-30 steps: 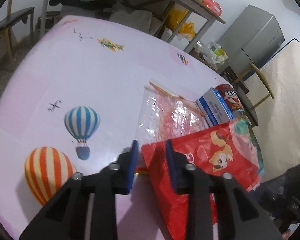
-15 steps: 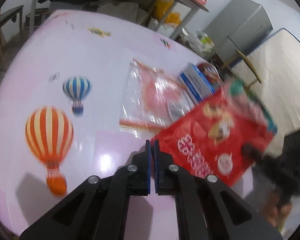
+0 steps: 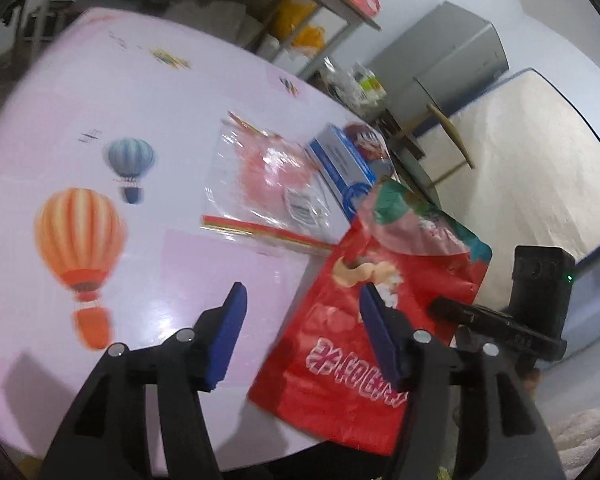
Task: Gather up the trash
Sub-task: 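Grasp the red snack bag with the left tool while the right tool pinches its edge, then lift the red snack bag off the table with both tools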
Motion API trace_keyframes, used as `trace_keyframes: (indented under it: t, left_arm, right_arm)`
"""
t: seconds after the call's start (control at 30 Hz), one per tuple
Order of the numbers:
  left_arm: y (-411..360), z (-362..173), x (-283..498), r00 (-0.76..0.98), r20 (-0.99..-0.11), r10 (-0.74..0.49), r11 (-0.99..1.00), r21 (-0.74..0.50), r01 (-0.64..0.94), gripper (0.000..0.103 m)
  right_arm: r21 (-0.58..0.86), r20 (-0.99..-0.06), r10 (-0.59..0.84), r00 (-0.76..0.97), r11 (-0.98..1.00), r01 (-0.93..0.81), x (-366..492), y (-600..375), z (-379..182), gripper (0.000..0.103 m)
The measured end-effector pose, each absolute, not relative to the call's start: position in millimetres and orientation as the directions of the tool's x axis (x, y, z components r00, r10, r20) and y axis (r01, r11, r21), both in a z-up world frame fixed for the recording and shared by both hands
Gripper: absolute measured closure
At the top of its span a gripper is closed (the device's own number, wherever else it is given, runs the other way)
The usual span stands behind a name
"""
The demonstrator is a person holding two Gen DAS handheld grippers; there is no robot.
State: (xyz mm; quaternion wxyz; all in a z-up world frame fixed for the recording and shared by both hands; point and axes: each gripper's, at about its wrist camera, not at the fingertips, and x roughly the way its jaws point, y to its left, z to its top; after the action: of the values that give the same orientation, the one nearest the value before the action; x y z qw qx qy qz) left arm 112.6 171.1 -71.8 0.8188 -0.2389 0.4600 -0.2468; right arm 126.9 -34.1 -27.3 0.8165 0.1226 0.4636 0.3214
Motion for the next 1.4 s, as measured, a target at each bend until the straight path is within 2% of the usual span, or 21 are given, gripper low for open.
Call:
trace_keyframes:
  t: [0.13,0.27,0.43,0.53,0.7,0.83,0.97,1.2,1.4]
  left_arm:
    - [149,-80,127,0.392,-0.642,-0.659,0.746,-0.625,0.230,0.045]
    - [126,-86,134,0.325,-0.681,-0.656,0.755,-0.589,0.288,0.044]
    - [113,-89,135,0.310,-0.698,-0.645,0.763,-0.562,0.321,0.044]
    - [112,-91,139,0.305,-0.689,-0.658,0.752,-0.579,0.314,0.044]
    - [102,-91,143,0.307,-0.697,-0.648,0.760,-0.562,0.327,0.044]
    - [102,-93,134,0.304,-0.702,-0.644,0.764,-0.577,0.289,0.061]
    - [102,-95,116,0.293,-0.704,-0.646,0.763,-0.589,0.266,0.073]
    - [94,-98,76,0.181,-0.663,-0.726,0.683,-0.667,0.298,0.074]
    - [97,-91,81,0.256,-0.698,-0.669,0.742,-0.603,0.293,0.070]
  right_arm:
    - [0.246,-0.767,0.455,0.452,0.859,-0.448,110,-19,-28,0.103]
    - [0.026,-0.794,0.298,0.530,0.888,-0.459,101,-6,-36,0.103]
    - [-0.219,-0.718,0.176,0.674,0.862,-0.458,83,12,-38,0.103]
    - [-0.297,-0.689,0.151,0.709,0.833,-0.467,78,17,-42,0.103]
    - [-0.295,-0.682,0.147,0.716,0.841,-0.453,76,8,-49,0.103]
    - [-0.296,-0.657,0.130,0.743,0.862,-0.412,71,1,-54,0.103]
    - [-0.286,-0.670,0.110,0.734,0.874,-0.392,72,-3,-64,0.103]
    - [-0.328,-0.658,0.102,0.746,0.853,-0.405,69,5,-70,0.103]
    - [-0.400,-0.642,0.084,0.762,0.811,-0.427,67,14,-84,0.103]
